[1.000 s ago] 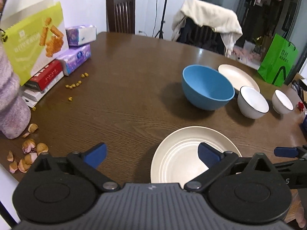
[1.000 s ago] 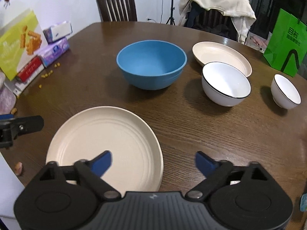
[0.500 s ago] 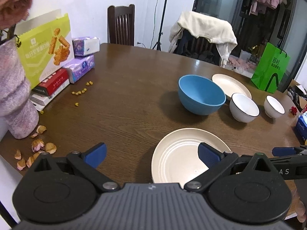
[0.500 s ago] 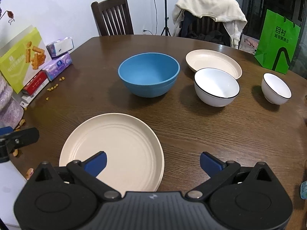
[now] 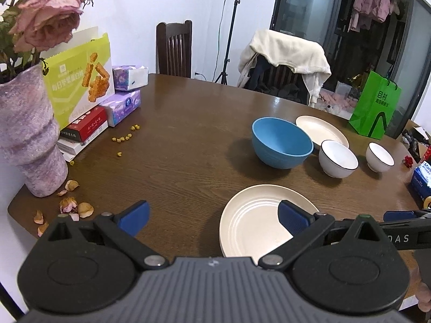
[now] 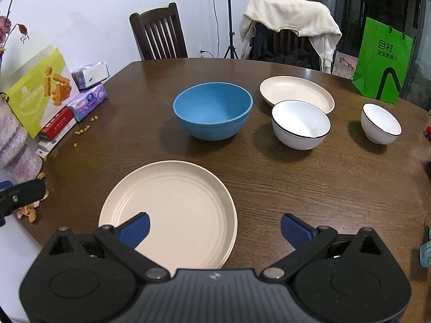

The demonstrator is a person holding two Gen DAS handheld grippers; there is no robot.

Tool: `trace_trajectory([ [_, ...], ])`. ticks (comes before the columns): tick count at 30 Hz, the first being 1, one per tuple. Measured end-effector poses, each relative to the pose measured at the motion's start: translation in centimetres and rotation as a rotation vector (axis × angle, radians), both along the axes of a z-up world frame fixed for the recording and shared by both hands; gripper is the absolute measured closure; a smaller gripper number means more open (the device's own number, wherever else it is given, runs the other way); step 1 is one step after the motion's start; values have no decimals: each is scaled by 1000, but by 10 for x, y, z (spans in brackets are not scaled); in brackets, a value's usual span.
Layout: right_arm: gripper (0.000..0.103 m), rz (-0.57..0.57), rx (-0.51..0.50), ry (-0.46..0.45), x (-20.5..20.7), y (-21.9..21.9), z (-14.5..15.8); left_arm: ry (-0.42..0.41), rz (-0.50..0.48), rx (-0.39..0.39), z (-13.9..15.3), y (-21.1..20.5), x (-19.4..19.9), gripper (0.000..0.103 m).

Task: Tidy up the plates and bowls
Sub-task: 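Withdraw both open grippers up from the stacked plates, then move both open grippers toward the blue bowl and the white bowls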

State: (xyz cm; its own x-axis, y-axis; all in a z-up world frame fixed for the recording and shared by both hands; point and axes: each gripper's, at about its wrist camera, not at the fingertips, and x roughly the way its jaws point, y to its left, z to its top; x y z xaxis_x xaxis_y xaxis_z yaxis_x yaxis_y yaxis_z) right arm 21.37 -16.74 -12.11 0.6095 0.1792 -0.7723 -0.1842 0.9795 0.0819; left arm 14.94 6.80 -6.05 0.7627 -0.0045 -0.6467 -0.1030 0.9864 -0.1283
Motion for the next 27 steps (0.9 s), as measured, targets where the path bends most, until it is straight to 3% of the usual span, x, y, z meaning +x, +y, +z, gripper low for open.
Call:
trace_trajectory([
  [15, 0, -73, 58, -12, -18, -19, 19, -50, -48, -11, 18, -4, -11, 0],
  [22, 0, -121, 34, -6, -16, -30, 27, -57, -89, -32, 24, -15, 2, 0],
  [27, 0, -139, 92, 41, -11, -45, 28, -48, -129, -46, 27, -27, 18, 0],
])
